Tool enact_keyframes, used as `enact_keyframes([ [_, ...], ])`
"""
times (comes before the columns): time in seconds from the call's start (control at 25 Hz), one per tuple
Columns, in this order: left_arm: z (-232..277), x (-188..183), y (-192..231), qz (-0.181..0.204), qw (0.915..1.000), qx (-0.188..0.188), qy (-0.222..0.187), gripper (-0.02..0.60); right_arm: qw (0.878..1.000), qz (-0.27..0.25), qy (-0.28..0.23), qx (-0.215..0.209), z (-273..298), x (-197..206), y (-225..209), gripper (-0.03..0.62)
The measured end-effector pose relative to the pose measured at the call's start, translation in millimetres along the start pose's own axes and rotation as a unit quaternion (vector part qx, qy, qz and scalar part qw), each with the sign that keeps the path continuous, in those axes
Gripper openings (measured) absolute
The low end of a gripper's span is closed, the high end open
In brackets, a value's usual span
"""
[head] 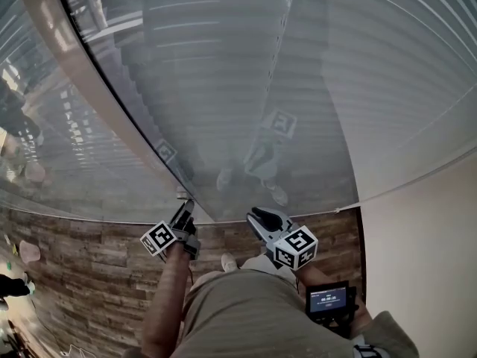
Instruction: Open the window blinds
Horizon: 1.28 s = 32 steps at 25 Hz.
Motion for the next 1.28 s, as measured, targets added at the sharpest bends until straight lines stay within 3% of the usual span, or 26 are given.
enact_keyframes([
  [0.16,6.3,10.2,6.4,-0.042,0.9982,0.043,0.005,0.135,1.0,0.002,-0.002,0.003,-2.8,16.3,-3.8,0.089],
  [0.52,9.0,17.7,5.2,-0.095,0.9928,0.071,0.013,0.135,1.0,0.001,-0.004,0.005,-8.1,18.5,-1.2,0.089],
  [0.64,8.8,14.1,5.8,-0.056,0.9975,0.04,0.013,0.135,1.0,-0.004,-0.002,0.001,-0.9,15.3,1.3,0.089],
  [0.72,5.8,15.7,5.3,-0.001,0.9999,0.004,0.012,0.154,1.0,-0.008,-0.002,-0.002,0.6,13.5,2.6,0.089],
  [0.8,0.8,14.2,3.4,0.078,0.996,-0.041,0.011,0.207,1.0,-0.013,-0.002,-0.004,2.9,8.2,3.9,0.089],
  [0.88,-5.5,9.5,-3.3,0.177,0.9795,-0.095,0.01,0.213,1.0,-0.017,0.002,-0.007,5.1,0.3,6.1,0.089],
  [0.92,-8.5,8.2,-8.0,0.232,0.9647,-0.124,0.009,0.213,1.0,-0.019,0.003,-0.008,5.4,-2.0,7.2,0.089],
  [0.96,-10.9,8.1,-12.2,0.288,0.9449,-0.155,0.008,0.213,1.0,-0.02,0.004,-0.009,5.5,-2.8,8.2,0.089],
  [1.04,-12.0,12.4,-19.5,0.391,0.8973,-0.205,0.01,0.212,1.0,-0.021,0.004,-0.012,5.7,-2.1,9.7,0.089],
  [1.08,-10.4,16.5,-22.3,0.428,0.8765,-0.219,0.014,0.212,1.0,-0.021,0.003,-0.013,5.9,-1.6,10.3,0.089],
  [1.12,-8.1,20.7,-23.9,0.453,0.8615,-0.228,0.017,0.212,1.0,-0.022,0.003,-0.014,6.1,-0.9,10.5,0.089],
  [1.2,-2.4,26.1,-23.9,0.476,0.8469,-0.236,0.02,0.212,1.0,-0.022,0.004,-0.014,7.2,0.8,8.9,0.089],
  [1.28,3.3,27.8,-23.2,0.485,0.8418,-0.236,0.021,0.21,1.0,-0.02,0.005,-0.012,7.4,2.5,7.2,0.089],
])
Point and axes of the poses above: the fingertips, and each gripper's own axes: z forward along the fingers, y to its left, x out of its underside, the point moved 3 cm from there along -z, backward along the fingers, and after that the axes turned 4 degrees about y, right-handed, at the moved point
